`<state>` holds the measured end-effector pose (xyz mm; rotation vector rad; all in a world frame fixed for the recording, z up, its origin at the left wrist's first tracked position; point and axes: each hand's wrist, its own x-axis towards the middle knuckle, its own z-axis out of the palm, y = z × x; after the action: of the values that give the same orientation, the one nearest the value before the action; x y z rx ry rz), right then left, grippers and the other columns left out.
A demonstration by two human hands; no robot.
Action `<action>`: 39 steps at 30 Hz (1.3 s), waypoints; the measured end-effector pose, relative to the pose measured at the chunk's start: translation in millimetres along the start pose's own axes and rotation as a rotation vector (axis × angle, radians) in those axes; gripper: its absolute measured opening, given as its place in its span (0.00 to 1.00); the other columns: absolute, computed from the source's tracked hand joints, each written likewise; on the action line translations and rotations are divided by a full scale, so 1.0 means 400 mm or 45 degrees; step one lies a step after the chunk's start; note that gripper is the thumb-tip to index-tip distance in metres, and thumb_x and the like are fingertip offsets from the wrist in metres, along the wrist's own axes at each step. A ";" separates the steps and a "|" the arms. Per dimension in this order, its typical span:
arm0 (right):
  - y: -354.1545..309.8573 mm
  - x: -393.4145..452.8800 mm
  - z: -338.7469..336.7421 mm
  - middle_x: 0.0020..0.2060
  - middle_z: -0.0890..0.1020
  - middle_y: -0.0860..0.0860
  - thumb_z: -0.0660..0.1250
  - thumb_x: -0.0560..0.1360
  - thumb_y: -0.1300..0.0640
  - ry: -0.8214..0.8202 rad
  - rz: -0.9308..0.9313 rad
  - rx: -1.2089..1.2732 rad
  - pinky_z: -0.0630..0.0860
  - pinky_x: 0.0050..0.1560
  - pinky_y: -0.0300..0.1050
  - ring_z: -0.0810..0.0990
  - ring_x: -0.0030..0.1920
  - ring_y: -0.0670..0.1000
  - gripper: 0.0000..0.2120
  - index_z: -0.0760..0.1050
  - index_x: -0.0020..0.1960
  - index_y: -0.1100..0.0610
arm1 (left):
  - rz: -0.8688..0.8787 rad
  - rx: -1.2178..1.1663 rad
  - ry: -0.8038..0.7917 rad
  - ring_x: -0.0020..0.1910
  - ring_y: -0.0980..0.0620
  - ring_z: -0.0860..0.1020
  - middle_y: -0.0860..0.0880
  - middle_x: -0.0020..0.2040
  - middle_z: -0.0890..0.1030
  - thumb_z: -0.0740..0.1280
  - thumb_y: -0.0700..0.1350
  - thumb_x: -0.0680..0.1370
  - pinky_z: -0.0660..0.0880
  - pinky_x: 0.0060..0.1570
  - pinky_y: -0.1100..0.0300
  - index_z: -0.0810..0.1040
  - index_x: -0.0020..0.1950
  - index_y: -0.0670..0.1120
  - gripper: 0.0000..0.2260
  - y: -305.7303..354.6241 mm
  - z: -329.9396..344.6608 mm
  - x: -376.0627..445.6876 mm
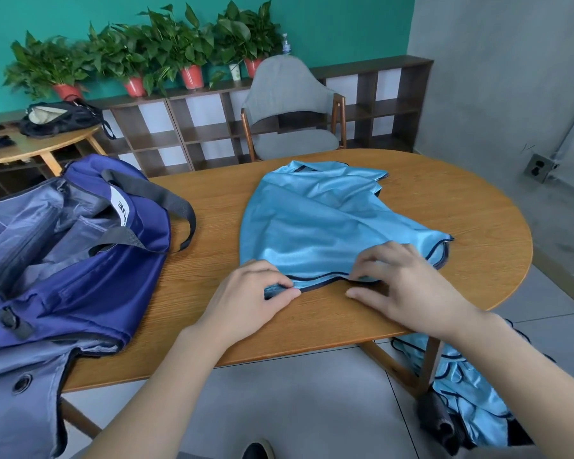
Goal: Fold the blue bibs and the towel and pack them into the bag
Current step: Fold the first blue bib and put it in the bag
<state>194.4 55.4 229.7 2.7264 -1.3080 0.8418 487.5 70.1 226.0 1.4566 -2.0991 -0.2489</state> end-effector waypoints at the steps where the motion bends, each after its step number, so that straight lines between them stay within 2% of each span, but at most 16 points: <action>1: -0.018 0.011 0.017 0.54 0.79 0.42 0.63 0.77 0.36 -0.023 -0.040 0.044 0.73 0.59 0.50 0.77 0.55 0.48 0.18 0.83 0.55 0.46 | -0.007 -0.014 0.012 0.50 0.62 0.78 0.62 0.46 0.80 0.72 0.60 0.76 0.75 0.52 0.62 0.87 0.49 0.56 0.09 0.003 0.001 0.003; 5: -0.048 0.046 0.070 0.58 0.78 0.45 0.61 0.78 0.40 -0.089 -0.077 0.102 0.73 0.60 0.48 0.76 0.59 0.48 0.17 0.83 0.58 0.46 | 0.006 -0.098 0.023 0.50 0.61 0.79 0.61 0.46 0.82 0.75 0.53 0.75 0.77 0.53 0.58 0.88 0.49 0.54 0.05 0.005 0.005 0.010; 8: -0.060 0.075 0.096 0.58 0.79 0.45 0.59 0.79 0.39 -0.152 -0.043 0.122 0.72 0.58 0.48 0.77 0.58 0.50 0.19 0.82 0.59 0.46 | -0.011 -0.132 -0.033 0.51 0.62 0.80 0.62 0.47 0.82 0.77 0.57 0.72 0.77 0.54 0.59 0.87 0.50 0.56 0.10 0.000 -0.002 0.012; 10: -0.066 0.094 0.109 0.54 0.81 0.44 0.58 0.79 0.40 -0.154 -0.028 0.138 0.72 0.54 0.47 0.78 0.54 0.50 0.19 0.83 0.57 0.47 | -0.033 -0.135 -0.060 0.51 0.62 0.79 0.62 0.48 0.81 0.78 0.60 0.70 0.77 0.55 0.58 0.87 0.50 0.56 0.13 -0.002 -0.003 0.014; 15: -0.076 0.133 0.128 0.47 0.81 0.45 0.62 0.79 0.47 -0.112 0.018 0.211 0.72 0.54 0.47 0.78 0.50 0.49 0.12 0.81 0.50 0.51 | -0.071 -0.069 -0.059 0.50 0.61 0.79 0.61 0.48 0.80 0.75 0.67 0.68 0.77 0.53 0.57 0.86 0.50 0.57 0.18 0.003 0.004 0.020; 17: -0.079 0.140 0.131 0.46 0.81 0.45 0.64 0.80 0.50 -0.105 0.068 0.327 0.71 0.54 0.43 0.78 0.49 0.48 0.09 0.80 0.50 0.53 | -0.076 0.008 -0.047 0.50 0.61 0.78 0.61 0.48 0.80 0.74 0.67 0.68 0.76 0.51 0.58 0.85 0.51 0.56 0.19 0.009 0.007 0.025; 19: -0.078 0.144 0.127 0.46 0.80 0.45 0.66 0.81 0.55 -0.097 0.107 0.457 0.71 0.53 0.36 0.78 0.49 0.46 0.04 0.79 0.51 0.54 | -0.054 0.081 0.018 0.47 0.59 0.78 0.59 0.47 0.80 0.74 0.62 0.72 0.77 0.47 0.57 0.84 0.50 0.55 0.14 0.016 0.009 0.030; 22: -0.073 0.145 0.118 0.46 0.80 0.44 0.67 0.81 0.54 -0.116 0.140 0.525 0.73 0.52 0.39 0.78 0.48 0.44 0.03 0.77 0.52 0.53 | -0.015 0.170 0.089 0.44 0.53 0.78 0.57 0.46 0.78 0.74 0.49 0.74 0.76 0.41 0.55 0.80 0.47 0.52 0.05 0.021 0.007 0.038; 24: -0.070 0.141 0.117 0.46 0.80 0.43 0.68 0.79 0.47 -0.130 0.114 0.456 0.73 0.51 0.41 0.78 0.47 0.45 0.07 0.77 0.52 0.50 | -0.029 0.130 0.107 0.44 0.53 0.78 0.58 0.47 0.78 0.73 0.46 0.73 0.76 0.43 0.55 0.79 0.48 0.52 0.06 0.019 0.003 0.040; 27: -0.072 0.134 0.122 0.46 0.80 0.44 0.67 0.74 0.37 -0.033 0.031 0.110 0.75 0.48 0.46 0.79 0.47 0.49 0.15 0.77 0.51 0.48 | 0.008 0.044 0.110 0.48 0.56 0.79 0.58 0.51 0.80 0.72 0.44 0.73 0.77 0.49 0.56 0.82 0.51 0.51 0.07 0.011 -0.006 0.039; 29: -0.079 0.128 0.120 0.46 0.80 0.44 0.65 0.74 0.39 0.065 0.008 -0.028 0.76 0.44 0.46 0.80 0.45 0.51 0.14 0.79 0.49 0.49 | 0.061 -0.029 0.138 0.49 0.60 0.80 0.58 0.51 0.81 0.74 0.42 0.74 0.76 0.52 0.61 0.85 0.52 0.49 0.07 0.008 -0.019 0.033; 32: -0.096 0.114 0.104 0.46 0.82 0.45 0.65 0.74 0.45 0.206 0.005 -0.109 0.77 0.41 0.47 0.81 0.43 0.52 0.11 0.82 0.44 0.51 | 0.067 -0.110 0.269 0.48 0.63 0.80 0.58 0.48 0.83 0.76 0.40 0.74 0.71 0.50 0.74 0.88 0.48 0.48 0.05 0.024 -0.050 0.023; 34: -0.115 0.106 0.088 0.46 0.82 0.46 0.66 0.73 0.47 0.287 0.016 -0.117 0.77 0.41 0.48 0.80 0.43 0.52 0.10 0.83 0.44 0.51 | 0.044 -0.168 0.312 0.48 0.63 0.80 0.58 0.47 0.83 0.76 0.40 0.74 0.70 0.49 0.76 0.89 0.47 0.48 0.05 0.042 -0.070 0.020; 39: -0.150 0.097 0.036 0.45 0.82 0.47 0.64 0.78 0.51 0.358 -0.065 -0.206 0.76 0.37 0.47 0.80 0.40 0.53 0.10 0.82 0.46 0.53 | 0.091 -0.107 0.199 0.51 0.63 0.79 0.59 0.49 0.83 0.76 0.41 0.75 0.70 0.52 0.76 0.89 0.50 0.48 0.06 0.091 -0.139 0.024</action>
<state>264.3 63.0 248.6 2.4027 -1.1880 1.0201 486.5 84.4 291.5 1.3066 -1.9868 -0.1873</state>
